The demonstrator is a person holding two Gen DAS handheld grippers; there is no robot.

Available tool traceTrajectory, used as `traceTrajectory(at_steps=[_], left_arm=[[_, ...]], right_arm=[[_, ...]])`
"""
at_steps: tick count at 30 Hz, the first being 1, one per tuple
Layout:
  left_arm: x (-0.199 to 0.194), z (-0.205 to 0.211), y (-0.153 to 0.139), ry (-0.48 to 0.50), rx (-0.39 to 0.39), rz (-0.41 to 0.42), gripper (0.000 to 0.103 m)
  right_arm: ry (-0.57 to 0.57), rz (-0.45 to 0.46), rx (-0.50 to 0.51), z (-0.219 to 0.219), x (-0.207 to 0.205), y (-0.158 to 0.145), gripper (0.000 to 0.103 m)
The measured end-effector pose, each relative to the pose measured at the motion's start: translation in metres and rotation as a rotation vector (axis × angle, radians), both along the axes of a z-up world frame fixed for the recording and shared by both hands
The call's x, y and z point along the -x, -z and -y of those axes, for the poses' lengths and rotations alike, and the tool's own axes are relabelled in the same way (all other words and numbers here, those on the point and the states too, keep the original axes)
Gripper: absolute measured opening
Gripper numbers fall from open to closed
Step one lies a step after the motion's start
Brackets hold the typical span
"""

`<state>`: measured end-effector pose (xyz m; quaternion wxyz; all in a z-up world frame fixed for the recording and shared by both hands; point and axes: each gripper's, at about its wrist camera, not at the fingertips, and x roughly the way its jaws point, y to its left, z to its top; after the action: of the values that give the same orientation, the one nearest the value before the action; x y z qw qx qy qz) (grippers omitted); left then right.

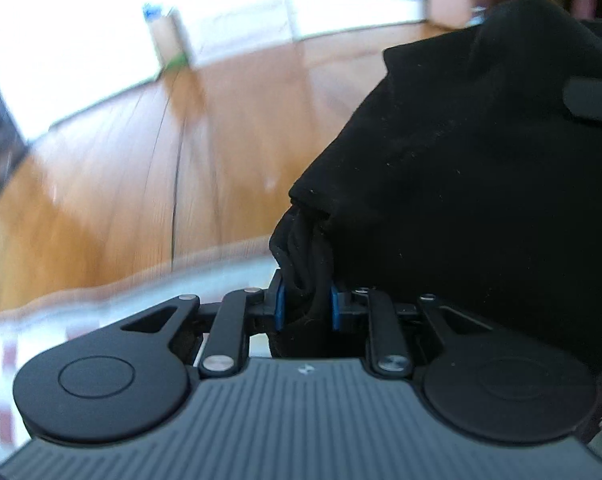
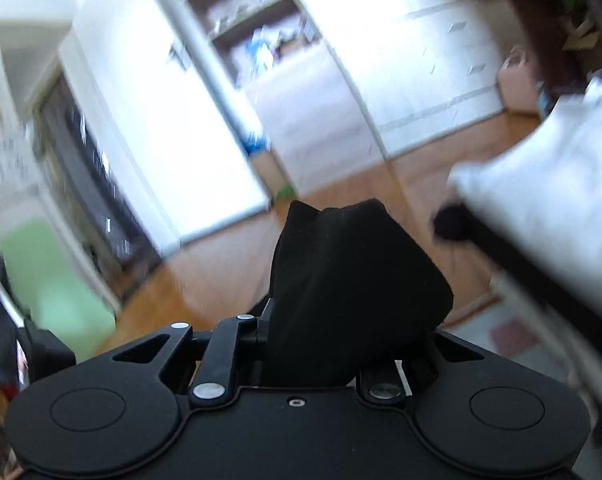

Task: Fold clothes
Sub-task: 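Lift the folded black sweater with both grippers and carry it toward the chair, then lower the sweater onto the stack of folded clothes with both grippers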

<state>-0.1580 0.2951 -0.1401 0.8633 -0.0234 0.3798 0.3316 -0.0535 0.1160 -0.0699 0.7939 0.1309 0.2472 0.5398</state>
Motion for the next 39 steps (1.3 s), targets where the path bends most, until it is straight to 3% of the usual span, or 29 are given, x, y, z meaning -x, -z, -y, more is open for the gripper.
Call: traceTrajectory(at_steps=[4, 9, 13, 15, 17, 19, 22, 23, 24, 25, 26, 27, 29, 32, 34, 37, 39], left_arm=[[-0.052, 0.017, -0.074, 0.233, -0.218, -0.083, 0.019], [-0.125, 0.046, -0.173, 0.511, -0.406, -0.130, 0.019], [-0.198, 0.060, -0.185, 0.568, -0.339, -0.123, 0.019], [-0.235, 0.067, -0.189, 0.590, -0.295, -0.120, 0.019], [-0.274, 0.076, -0.167, 0.645, -0.230, -0.142, 0.020], [-0.309, 0.089, -0.129, 0.703, -0.208, -0.197, 0.021], [-0.343, 0.097, -0.065, 0.665, -0.173, -0.245, 0.021], [-0.346, 0.096, -0.050, 0.636, -0.169, -0.216, 0.023], [-0.349, 0.094, -0.036, 0.607, -0.165, -0.188, 0.023], [-0.345, 0.087, -0.030, 0.573, -0.150, -0.136, 0.024], [-0.336, 0.077, -0.029, 0.535, -0.130, -0.070, 0.032], [-0.329, 0.066, -0.029, 0.482, -0.096, -0.010, 0.042], [-0.310, 0.036, -0.035, 0.344, 0.032, 0.123, 0.051], [-0.264, -0.008, -0.046, 0.153, 0.249, 0.390, 0.046], [-0.228, -0.030, -0.044, 0.040, 0.379, 0.509, 0.045], [-0.192, -0.043, -0.020, 0.027, 0.624, 0.548, 0.049], [-0.182, -0.037, -0.001, 0.030, 0.685, 0.499, 0.049]], right_arm=[[0.076, 0.018, -0.112, 0.027, -0.015, -0.041, 0.023], [0.307, 0.086, -0.264, 0.076, -0.036, -0.101, 0.023], [0.509, 0.072, -0.311, 0.101, -0.059, -0.105, 0.023], [0.610, 0.049, -0.228, 0.105, -0.076, -0.087, 0.024], [0.703, 0.021, -0.131, 0.109, -0.093, -0.069, 0.026], [0.740, -0.034, 0.044, 0.118, -0.114, -0.039, 0.027], [0.700, -0.179, 0.112, 0.146, -0.143, 0.010, 0.029], [0.680, -0.222, 0.115, 0.157, -0.151, 0.023, 0.033], [0.661, -0.239, 0.111, 0.170, -0.155, 0.030, 0.048], [0.643, -0.256, 0.107, 0.182, -0.158, 0.037, 0.054], [0.623, -0.267, 0.108, 0.193, -0.162, 0.043, 0.061], [0.599, -0.260, 0.123, 0.199, -0.163, 0.042, 0.061], [0.558, -0.248, 0.156, 0.208, -0.164, 0.039, 0.061], [0.521, -0.220, 0.206, 0.219, -0.165, 0.025, 0.061], [0.469, -0.147, 0.248, 0.228, -0.155, 0.013, 0.061], [0.374, -0.020, 0.224, 0.247, -0.148, -0.011, 0.061], [0.326, 0.011, 0.178, 0.252, -0.162, -0.026, 0.070]])
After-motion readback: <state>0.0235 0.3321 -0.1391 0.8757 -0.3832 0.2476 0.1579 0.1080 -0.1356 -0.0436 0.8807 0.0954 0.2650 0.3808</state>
